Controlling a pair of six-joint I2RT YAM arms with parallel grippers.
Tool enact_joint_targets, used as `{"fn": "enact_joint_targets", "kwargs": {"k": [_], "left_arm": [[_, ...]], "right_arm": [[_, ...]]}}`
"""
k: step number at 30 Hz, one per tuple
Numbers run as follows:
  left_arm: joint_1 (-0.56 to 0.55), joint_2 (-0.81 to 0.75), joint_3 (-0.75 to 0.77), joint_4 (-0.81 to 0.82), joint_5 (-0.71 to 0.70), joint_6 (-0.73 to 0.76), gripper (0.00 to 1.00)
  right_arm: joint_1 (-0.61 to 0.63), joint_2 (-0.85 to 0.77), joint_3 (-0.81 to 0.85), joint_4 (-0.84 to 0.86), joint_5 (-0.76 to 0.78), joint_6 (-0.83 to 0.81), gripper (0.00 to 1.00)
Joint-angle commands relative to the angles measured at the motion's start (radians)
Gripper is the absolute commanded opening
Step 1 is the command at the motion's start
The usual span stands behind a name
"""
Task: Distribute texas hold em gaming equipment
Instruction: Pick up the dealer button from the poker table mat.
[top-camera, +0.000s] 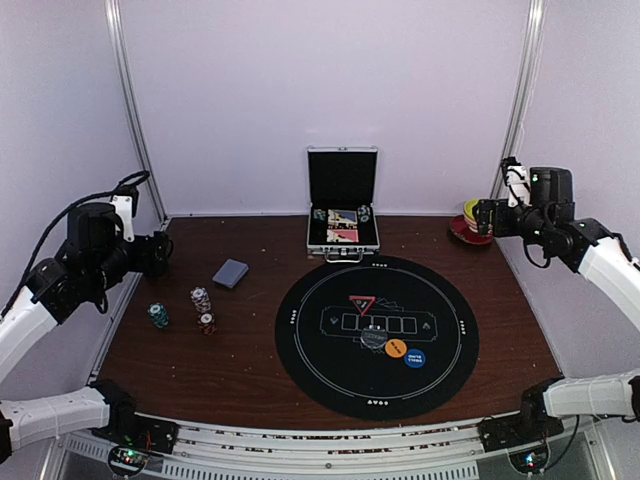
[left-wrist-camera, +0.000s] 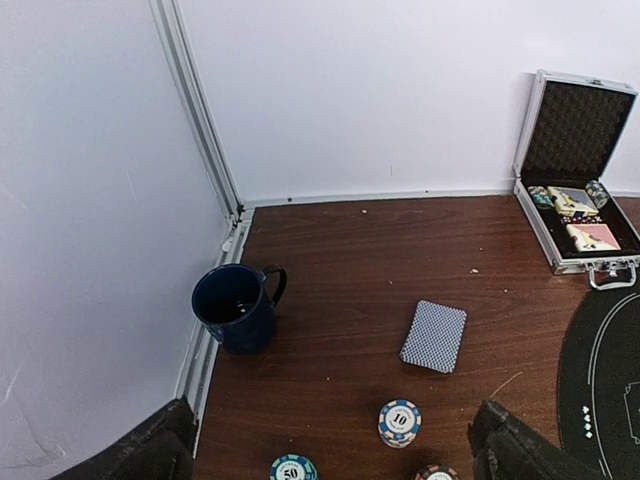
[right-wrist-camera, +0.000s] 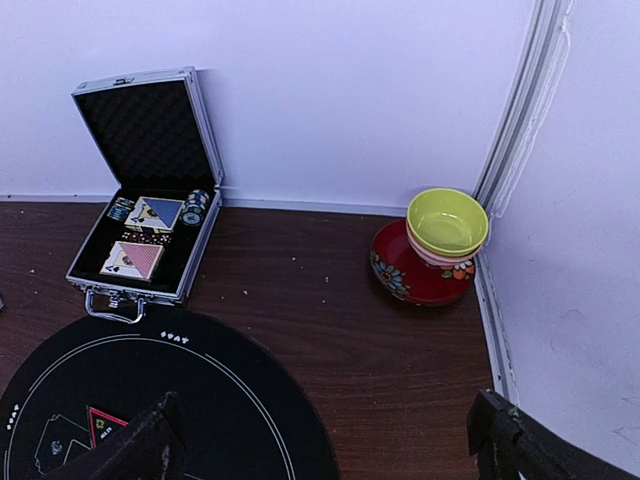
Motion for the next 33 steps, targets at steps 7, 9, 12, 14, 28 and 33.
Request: {"fn": "enact_joint_targets", "kwargs": {"k": [7, 9, 12, 14, 28, 33], "left_arm": [[0.069, 0.005, -0.005, 0.062, 0.096, -0.056, 0.98], [0.075, 0.015, -0.009, 0.054, 0.124, -0.068, 0.98], [0.08, 0.009, -0.015, 0.035, 0.162, -0.08, 0.98], [0.082, -0.017, -0.034, 0.036, 0.188, -0.077, 0.98], [0.088, -0.236, -0.178, 0.067, 0.268, -0.057, 0.98], [0.089, -0.284, -0.201, 0.076, 0.282, -0.047, 0.98]], "right_arm": [[0.037, 0.122, 0.069, 0.09, -0.048, -0.008, 1.0], [0.043, 0.135, 0.074, 0.087, -0.083, -0.039, 1.0], [0.049, 0.148, 0.084, 0.072, -0.193, -0.093, 1.0], [0.059, 0.16, 0.098, 0.063, -0.251, -0.114, 1.0], [0.226, 0.405, 0.266, -0.039, -0.276, -0.28, 1.0], [0.369, 0.487, 0.267, -0.055, -0.223, -0.357, 1.0]]}}
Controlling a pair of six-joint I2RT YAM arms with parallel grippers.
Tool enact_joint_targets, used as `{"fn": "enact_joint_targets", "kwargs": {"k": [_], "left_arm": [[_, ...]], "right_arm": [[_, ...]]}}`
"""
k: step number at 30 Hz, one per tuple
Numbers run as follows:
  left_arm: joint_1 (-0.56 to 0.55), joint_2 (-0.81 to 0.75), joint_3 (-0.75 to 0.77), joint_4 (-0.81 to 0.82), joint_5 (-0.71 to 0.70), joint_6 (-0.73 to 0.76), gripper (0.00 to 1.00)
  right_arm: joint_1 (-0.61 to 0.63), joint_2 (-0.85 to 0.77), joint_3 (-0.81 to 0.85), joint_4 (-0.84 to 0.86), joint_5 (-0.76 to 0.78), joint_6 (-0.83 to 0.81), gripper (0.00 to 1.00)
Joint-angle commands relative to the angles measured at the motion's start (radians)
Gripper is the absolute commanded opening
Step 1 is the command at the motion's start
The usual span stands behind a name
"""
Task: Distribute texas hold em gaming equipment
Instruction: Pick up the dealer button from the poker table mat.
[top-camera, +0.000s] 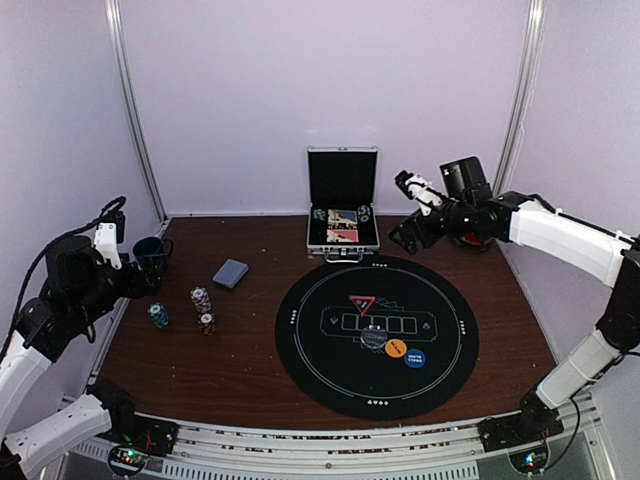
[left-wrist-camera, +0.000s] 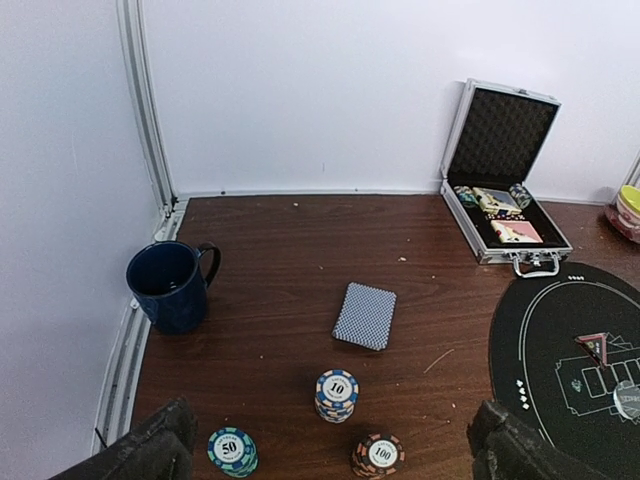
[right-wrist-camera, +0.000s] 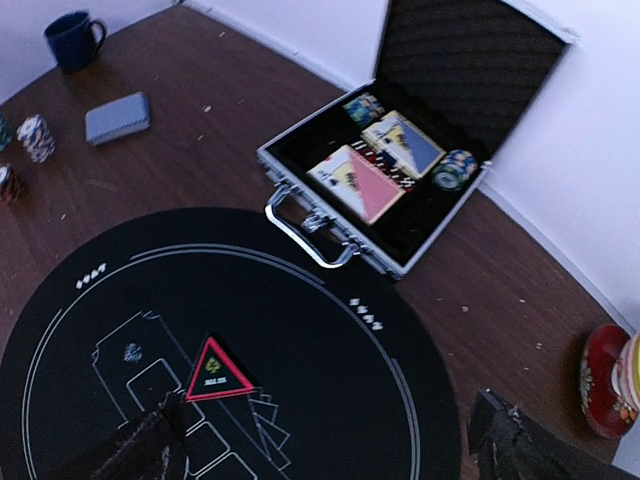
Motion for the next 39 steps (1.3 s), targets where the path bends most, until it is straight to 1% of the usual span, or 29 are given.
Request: {"fn": "enact_joint_targets", "kwargs": {"k": [1, 6, 14, 19, 27, 35, 39], "left_arm": [[0.011, -0.038, -0.021, 0.066, 0.034, 0.016, 0.98], [0.02, -0.073, -0.031, 0.08, 0.051, 0.02, 0.98], [0.021, -0.125, -0.022, 0.072, 0.061, 0.027, 0.98], [0.02, -0.177, -0.046, 0.087, 0.054, 0.024, 0.98], [0.021, -0.176, -0.058, 0.087, 0.068, 0.028, 0.98], [0.041, -0.181, -0.065, 0.085, 0.074, 0.029, 0.98], [0.046, -0.174, -0.064, 0.085, 0.079, 0.031, 0.98]], "right_arm": [[0.12, 0.049, 0.006, -0.042, 0.038, -0.09, 1.0], [0.2, 0.122, -0.017, -0.074, 0.02, -0.107, 1.0], [0.209, 0.16, -0.05, -0.099, -0.011, -0.159, 1.0], [0.21, 0.181, -0.057, -0.115, -0.011, -0.181, 1.0], [0.227, 0.199, -0.086, -0.133, 0.009, -0.201, 1.0], [0.295, 0.205, -0.139, -0.176, 0.002, -0.257, 1.0], [0.307, 0.195, -0.172, -0.157, 0.014, -0.255, 1.0]]}}
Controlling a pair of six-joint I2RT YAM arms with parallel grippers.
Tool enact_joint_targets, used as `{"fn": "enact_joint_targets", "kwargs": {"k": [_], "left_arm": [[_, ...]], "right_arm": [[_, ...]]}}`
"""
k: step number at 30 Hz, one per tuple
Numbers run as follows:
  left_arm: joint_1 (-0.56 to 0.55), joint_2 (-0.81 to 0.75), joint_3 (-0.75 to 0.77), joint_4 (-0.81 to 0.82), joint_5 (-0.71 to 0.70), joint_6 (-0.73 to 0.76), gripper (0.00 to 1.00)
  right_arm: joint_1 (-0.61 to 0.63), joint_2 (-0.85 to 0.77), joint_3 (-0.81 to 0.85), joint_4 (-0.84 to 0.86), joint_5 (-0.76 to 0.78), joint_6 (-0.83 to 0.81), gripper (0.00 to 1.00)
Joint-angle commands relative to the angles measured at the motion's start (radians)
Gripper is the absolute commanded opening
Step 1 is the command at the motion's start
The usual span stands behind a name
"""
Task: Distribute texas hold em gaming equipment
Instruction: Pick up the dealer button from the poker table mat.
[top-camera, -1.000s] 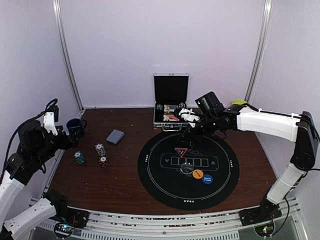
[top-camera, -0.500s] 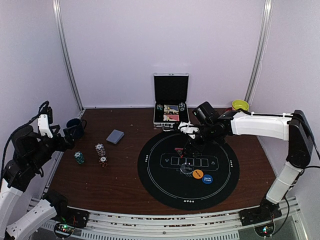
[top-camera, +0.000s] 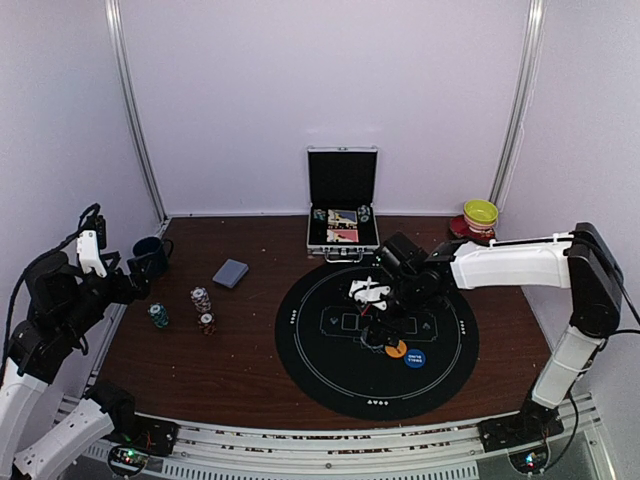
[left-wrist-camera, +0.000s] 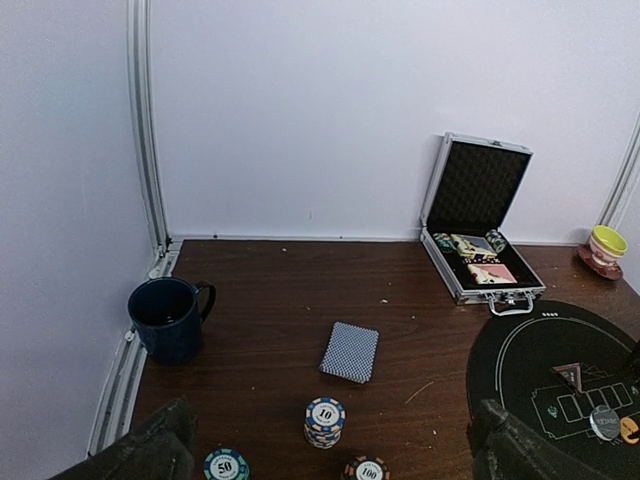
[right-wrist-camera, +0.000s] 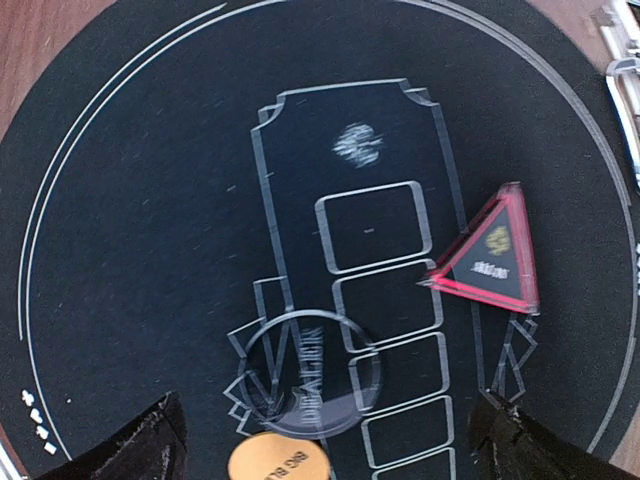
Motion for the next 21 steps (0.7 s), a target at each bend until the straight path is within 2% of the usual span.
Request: {"fn": "enact_joint_targets", "kwargs": {"k": [1, 14, 21], "left_arm": [[0.014, 0.002, -0.007, 0.045, 0.022, 0.012, 0.98], [0.028, 0.002, -0.01, 0.045, 0.024, 0.012, 0.98], [0.037, -0.004, -0.01, 0.046, 0.022, 0.011, 0.98]], "right_arm": [[0.011, 0.003, -0.029, -0.004, 0.028, -0.016, 1.0], [0.007, 0.083, -0.009, 0.016, 0.056, 0.027, 1.0], [-0.001, 0.124, 0.03, -0.02, -0.005, 0.033, 0.99]]}}
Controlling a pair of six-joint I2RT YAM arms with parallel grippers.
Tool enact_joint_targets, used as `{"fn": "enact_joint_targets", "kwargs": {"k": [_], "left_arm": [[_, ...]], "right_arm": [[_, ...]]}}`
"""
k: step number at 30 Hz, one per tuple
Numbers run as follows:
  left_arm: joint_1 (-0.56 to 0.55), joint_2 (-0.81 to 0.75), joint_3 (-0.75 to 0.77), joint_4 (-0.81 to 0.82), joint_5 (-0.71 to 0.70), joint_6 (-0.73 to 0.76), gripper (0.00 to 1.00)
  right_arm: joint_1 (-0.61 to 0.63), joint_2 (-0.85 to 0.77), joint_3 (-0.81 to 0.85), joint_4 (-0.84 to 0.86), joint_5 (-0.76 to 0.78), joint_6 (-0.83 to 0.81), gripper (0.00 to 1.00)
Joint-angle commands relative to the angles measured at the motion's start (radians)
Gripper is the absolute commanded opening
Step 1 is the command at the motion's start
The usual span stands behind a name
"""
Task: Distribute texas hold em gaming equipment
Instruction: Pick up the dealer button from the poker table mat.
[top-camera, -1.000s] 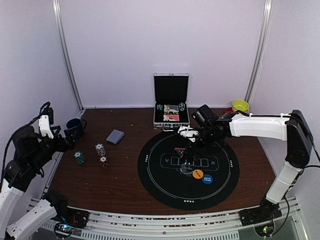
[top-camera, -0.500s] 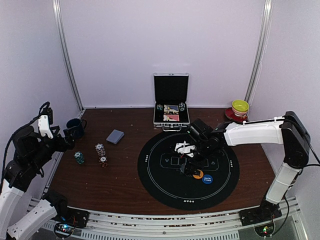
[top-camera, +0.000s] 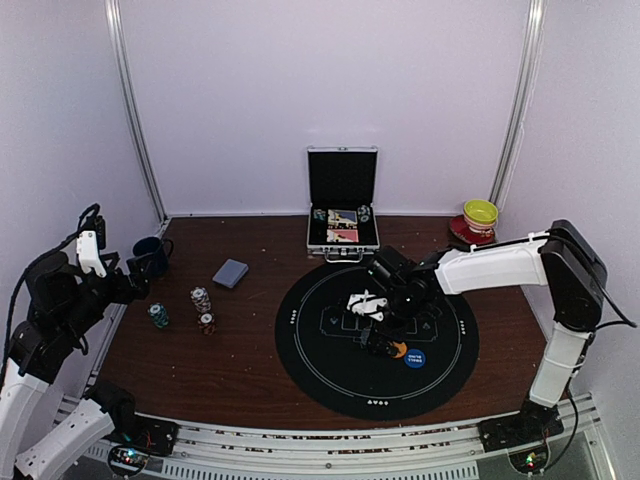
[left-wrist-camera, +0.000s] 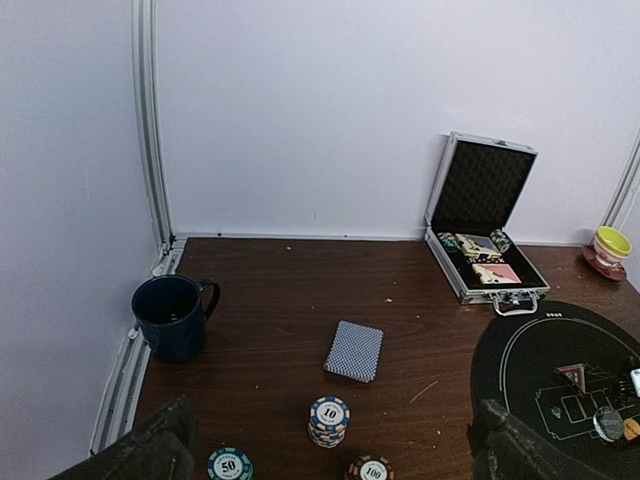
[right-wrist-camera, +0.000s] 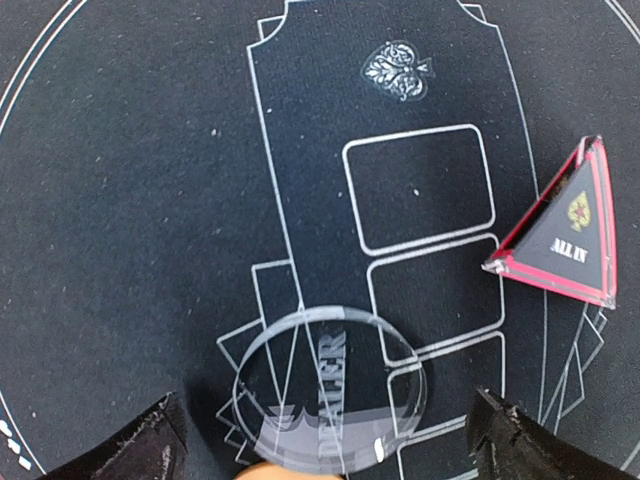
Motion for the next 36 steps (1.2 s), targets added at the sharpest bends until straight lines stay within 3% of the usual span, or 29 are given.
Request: {"fn": "enact_joint_targets", "kwargs": {"k": [1, 17, 27, 36], "left_arm": [[0.014, -0.006, -0.008, 0.045, 0.007, 0.01, 0.98], [0.025, -0.008, -0.008, 0.047, 0.011, 0.01, 0.98], [0.03, -0.012, -0.008, 0.047, 0.012, 0.01, 0.98], [0.034, -0.017, -0.009, 0.047, 0.009, 0.01, 0.98]], "right_arm": [[-0.011, 0.029, 0.042, -0.016, -0.025, 0.016, 0.98], [-0.026, 0.065, 0.056, -0.046, -0.073, -0.015, 0.83], [-0.025, 0.068, 0.06, -0.054, -0.086, -0.023, 0.65], [-0.017, 0.043, 0.044, -0.058, -0.093, -0.062, 0.59]]}}
